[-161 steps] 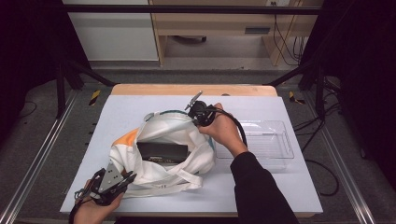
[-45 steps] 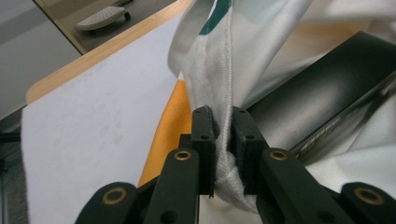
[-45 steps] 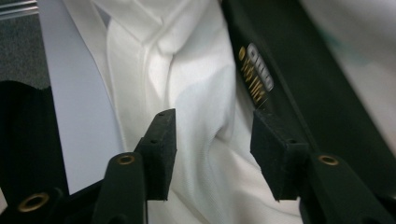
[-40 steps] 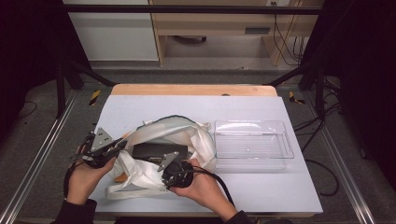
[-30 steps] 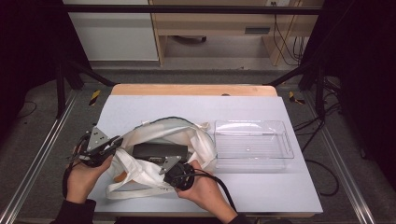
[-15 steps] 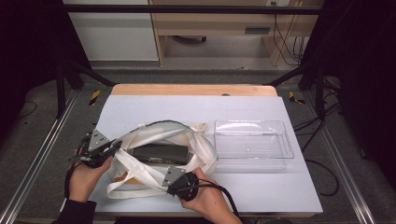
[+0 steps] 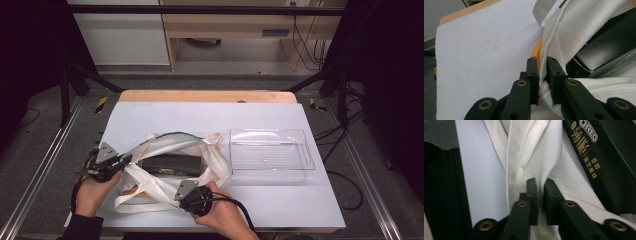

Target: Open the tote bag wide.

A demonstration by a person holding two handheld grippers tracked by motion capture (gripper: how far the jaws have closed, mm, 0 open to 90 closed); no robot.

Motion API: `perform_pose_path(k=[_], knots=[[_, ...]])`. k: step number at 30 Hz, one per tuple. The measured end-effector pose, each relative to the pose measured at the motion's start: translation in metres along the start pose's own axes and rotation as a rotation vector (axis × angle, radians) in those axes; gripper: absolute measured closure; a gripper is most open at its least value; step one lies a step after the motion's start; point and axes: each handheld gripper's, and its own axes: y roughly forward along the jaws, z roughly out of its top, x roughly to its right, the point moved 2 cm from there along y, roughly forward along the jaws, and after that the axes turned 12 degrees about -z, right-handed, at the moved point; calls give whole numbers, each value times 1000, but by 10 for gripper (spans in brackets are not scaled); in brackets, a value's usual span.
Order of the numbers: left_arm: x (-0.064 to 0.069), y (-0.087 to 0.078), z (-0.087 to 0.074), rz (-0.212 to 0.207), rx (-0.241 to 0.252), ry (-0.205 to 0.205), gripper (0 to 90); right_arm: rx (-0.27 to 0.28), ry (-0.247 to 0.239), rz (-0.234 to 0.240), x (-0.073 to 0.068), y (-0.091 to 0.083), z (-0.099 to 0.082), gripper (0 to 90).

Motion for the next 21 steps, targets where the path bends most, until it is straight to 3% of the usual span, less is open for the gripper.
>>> perform_pose_path(k=[3,6,8,11,15,18,21], knots=[[2,0,1,4,-9,11,814,21,19,4,2,-5,9,632],[2,0,1,4,-9,11,814,60,53,15,3,-6,26,572],[2,-1,0,-3,-9,8,814,57,53,5,3,-4,28,568],[2,-3,1,-8,-11,9,815,9,68,-15,4,8,30,574],[3,-3,2,-7,-13,10,815,-9,62,-10,4,14,26,793],[4,-4,3,-3,-12,15,815,12,56,-8,3,12,25,857],[4,-4,4,1,-9,19,814,29,14,-26,-3,9,25,868]])
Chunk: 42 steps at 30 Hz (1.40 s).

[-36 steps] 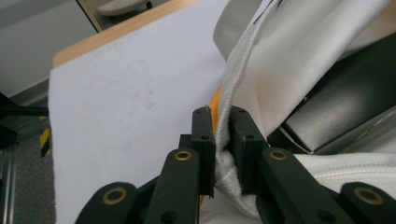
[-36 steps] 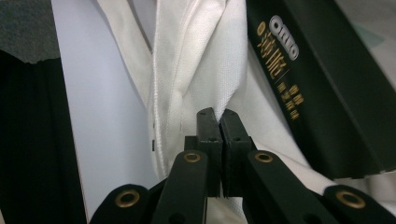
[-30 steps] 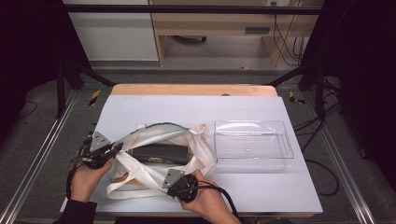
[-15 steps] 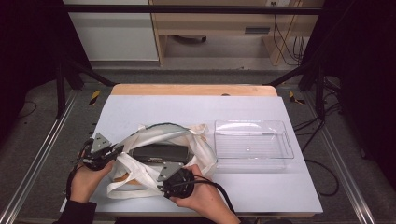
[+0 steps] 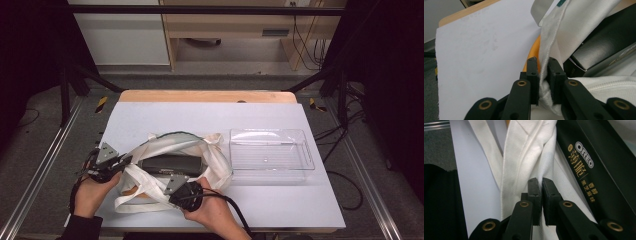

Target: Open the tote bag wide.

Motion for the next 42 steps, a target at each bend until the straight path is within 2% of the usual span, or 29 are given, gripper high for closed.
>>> perform_pose_path(k=[1,2,6,8,12,16,17,18,20,24,27,29,31,34,35,36,39,42], knots=[[0,0,0,-1,3,-1,814,8,-20,-11,-3,-3,0,869],[1,0,1,-3,1,1,814,8,-20,-11,-3,-3,0,869],[2,0,2,-7,-2,6,814,16,-11,-5,-6,-3,-2,869],[2,0,2,-5,-6,8,814,22,12,0,-8,-1,-6,870],[3,-2,5,-7,-2,11,813,28,4,-7,-10,-1,-8,869],[6,-5,12,-11,-1,37,800,35,17,-6,-11,1,-10,867],[7,-6,14,-9,7,43,742,37,21,-2,-11,1,-10,866],[7,-7,16,-9,16,46,742,37,21,-2,-11,1,-10,866],[11,-10,21,8,41,59,643,36,26,1,-10,1,-11,865],[21,-12,38,5,65,127,445,39,22,1,-10,1,-11,862],[26,-10,53,-21,55,166,294,38,29,10,-10,2,-12,861],[28,-7,61,-26,66,193,250,39,37,12,-9,2,-12,860],[30,0,68,-48,29,225,185,41,34,11,-9,3,-12,858],[30,9,74,-61,-9,267,176,42,36,11,-9,3,-13,858],[30,12,75,-72,-23,270,135,43,41,17,-9,3,-13,857],[30,17,76,-90,-37,269,135,43,41,17,-9,3,-13,857],[28,24,81,-85,-44,270,111,42,47,23,-8,3,-13,857],[26,28,84,-96,-78,261,96,45,49,23,-8,3,-13,857]])
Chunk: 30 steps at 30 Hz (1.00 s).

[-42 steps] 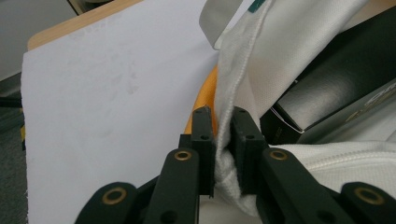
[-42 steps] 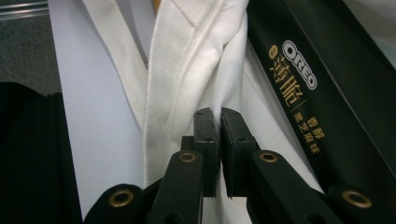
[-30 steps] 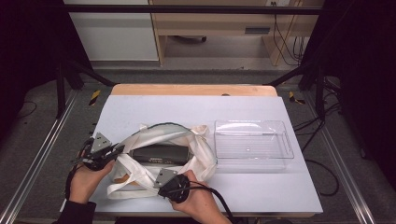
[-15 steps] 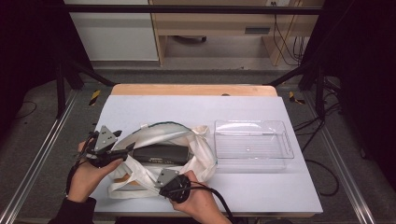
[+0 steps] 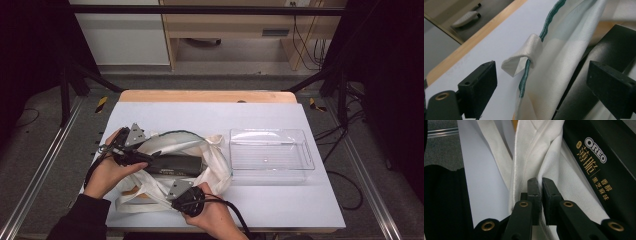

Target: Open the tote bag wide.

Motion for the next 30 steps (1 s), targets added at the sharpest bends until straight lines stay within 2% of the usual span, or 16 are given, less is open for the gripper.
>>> perform_pose_path(k=[5,7,14,16,18,21,25,26,27,28,30], knots=[[1,6,3,-38,-67,42,90,2,-1,2,0,0,0,857],[3,10,3,-40,-86,59,91,2,-2,1,0,0,0,857],[6,25,-1,-71,-125,67,126,1,-4,-2,0,0,0,857],[8,28,-2,-71,-146,86,166,0,-4,-1,0,0,0,857],[7,28,-2,-57,-149,83,222,0,-3,0,0,0,0,857],[6,26,-2,-70,-142,79,309,-1,-3,-1,0,0,0,857],[8,26,-5,-84,-160,83,417,0,-4,-1,0,0,0,857],[8,27,-6,-86,-160,82,417,0,-4,-1,0,0,0,857],[8,27,-6,-82,-169,88,482,-1,-5,-1,0,0,0,857],[8,28,-6,-82,-174,94,482,-1,-5,-1,0,0,0,857],[8,29,-6,-81,-180,93,550,0,-3,-1,0,-1,0,858]])
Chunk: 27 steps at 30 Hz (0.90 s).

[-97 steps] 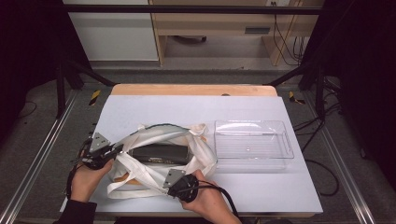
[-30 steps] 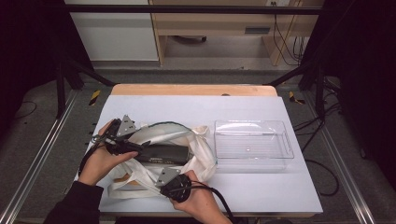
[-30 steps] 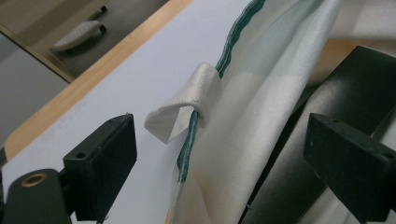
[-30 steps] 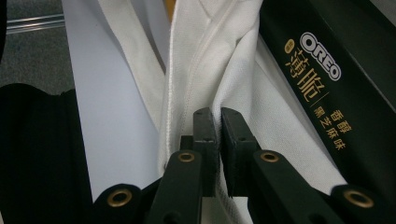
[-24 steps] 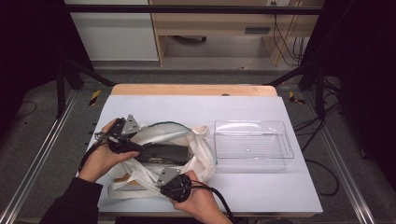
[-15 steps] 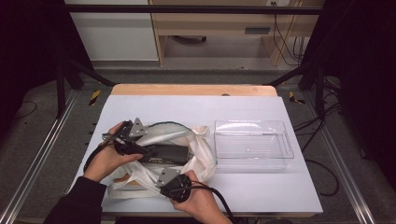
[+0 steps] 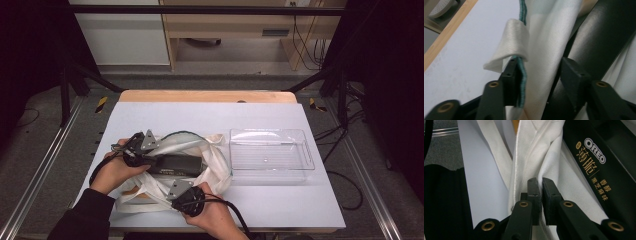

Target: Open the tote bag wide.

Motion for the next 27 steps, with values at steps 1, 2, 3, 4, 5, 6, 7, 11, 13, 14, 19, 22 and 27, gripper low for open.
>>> perform_pose_path(k=[1,2,3,4,5,6,7,11,13,14,19,22,27], knots=[[0,0,0,3,-8,4,589,0,0,0,0,0,0,858],[0,1,0,5,-7,1,641,0,-3,0,0,0,0,858],[0,1,1,5,-12,-4,680,1,-7,0,0,-1,0,859],[0,2,1,6,-17,-7,715,1,-9,0,0,-1,0,859],[0,2,1,10,-17,-8,738,0,-7,-5,0,0,0,859],[-1,1,2,16,-18,-12,776,-1,-9,-7,0,-1,1,860],[-2,0,3,16,-13,-19,794,1,-12,-7,0,-1,1,861],[-6,-9,7,36,6,-24,823,4,-19,-16,-1,-3,2,865],[-9,-15,9,46,22,-24,827,8,-17,-25,-1,-4,2,867],[-10,-18,10,45,25,-26,828,10,-19,-29,-2,-5,3,868],[-19,-27,8,69,45,-33,832,10,-54,-49,-4,-7,4,871],[-24,-26,3,72,50,-42,834,4,-80,-58,-7,-7,4,872],[-30,-20,0,77,62,-41,835,-2,-91,-47,-8,-5,3,873]])
